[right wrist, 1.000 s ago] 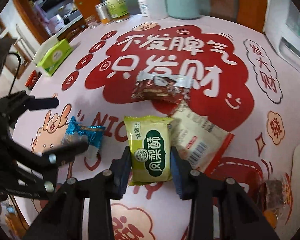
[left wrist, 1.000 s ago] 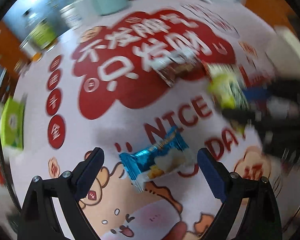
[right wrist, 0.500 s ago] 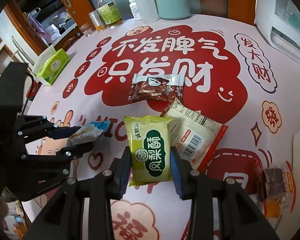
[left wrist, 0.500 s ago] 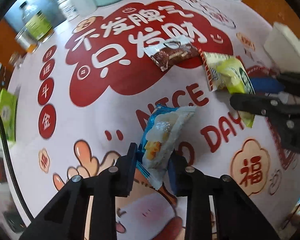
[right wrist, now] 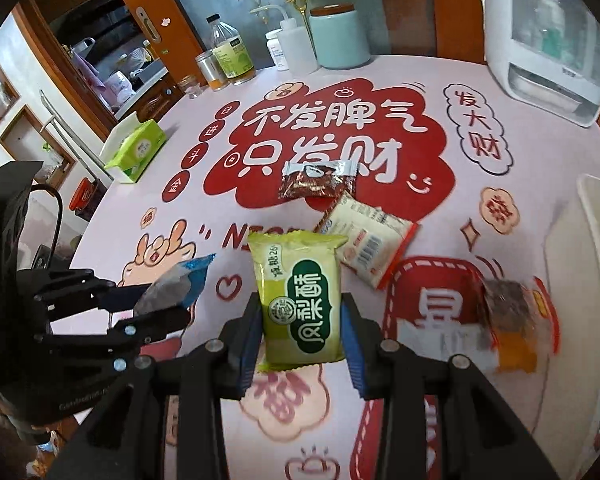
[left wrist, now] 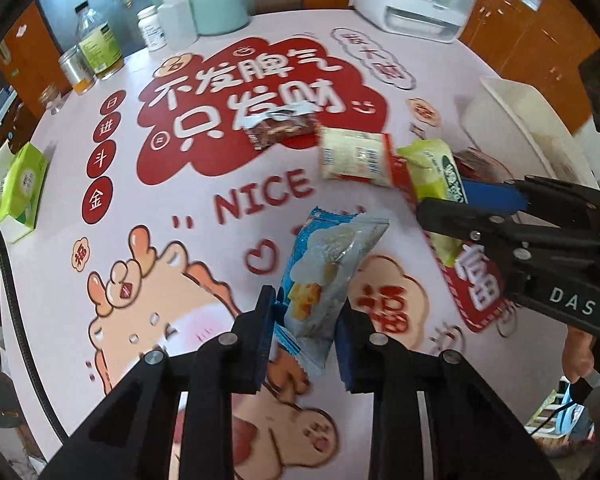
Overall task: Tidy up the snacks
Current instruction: 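Lower both held snacks into the white bin and open both tools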
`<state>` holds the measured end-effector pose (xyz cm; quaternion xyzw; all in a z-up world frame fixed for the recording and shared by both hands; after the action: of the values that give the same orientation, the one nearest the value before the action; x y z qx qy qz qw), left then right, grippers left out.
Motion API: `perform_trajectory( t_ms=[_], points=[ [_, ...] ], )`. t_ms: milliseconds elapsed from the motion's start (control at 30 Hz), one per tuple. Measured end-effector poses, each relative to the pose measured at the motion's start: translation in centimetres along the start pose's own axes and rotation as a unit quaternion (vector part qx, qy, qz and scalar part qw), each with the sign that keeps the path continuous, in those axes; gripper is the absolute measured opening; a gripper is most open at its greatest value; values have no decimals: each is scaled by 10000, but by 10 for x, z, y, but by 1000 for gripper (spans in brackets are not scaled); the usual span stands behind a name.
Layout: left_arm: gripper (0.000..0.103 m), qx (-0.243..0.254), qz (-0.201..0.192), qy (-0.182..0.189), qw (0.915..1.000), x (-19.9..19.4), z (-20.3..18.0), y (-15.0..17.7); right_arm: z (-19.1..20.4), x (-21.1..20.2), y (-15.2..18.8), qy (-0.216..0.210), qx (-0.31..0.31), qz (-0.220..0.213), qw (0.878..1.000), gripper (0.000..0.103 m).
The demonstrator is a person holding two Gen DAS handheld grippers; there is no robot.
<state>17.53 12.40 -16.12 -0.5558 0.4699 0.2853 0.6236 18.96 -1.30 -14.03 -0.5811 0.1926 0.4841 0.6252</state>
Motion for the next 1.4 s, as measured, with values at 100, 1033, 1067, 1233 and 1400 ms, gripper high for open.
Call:
perform_trajectory(
  t_ms=[100, 1033, 1067, 1233, 1400],
  points=[
    [25, 82, -57, 15, 9999, -12, -20, 3, -4, -18, 10, 10, 10, -14, 10000, 37],
    [26, 960, -965, 794, 9875, -70, -298, -72, -183, -244, 72, 1121, 825, -1167, 9834, 38],
    [26, 995, -996, 804, 9868, -70, -306, -75, -188, -248, 73, 1197, 836, -1197, 9820, 38],
    [26, 1164, -1134, 832, 9832, -72, -339, -88, -210, -265, 74, 1460, 877, -1273, 9771, 38],
    [26, 1263, -1181, 767, 9819, -66, -357, -99, -224, -272, 72, 1677, 878, -1298, 9733, 38]
  ],
)
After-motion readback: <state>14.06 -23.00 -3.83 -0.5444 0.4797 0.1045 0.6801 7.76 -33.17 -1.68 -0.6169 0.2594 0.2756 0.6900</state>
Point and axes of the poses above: each gripper's, at about its wrist camera, not at the fingertips, and x roughly the way its jaws point, z to its left, y to its underside, the point moved 2 cm from there along x, roughly the way its jaws point, and after that the axes turned 5 degrees about -z, right-handed, at the moved point
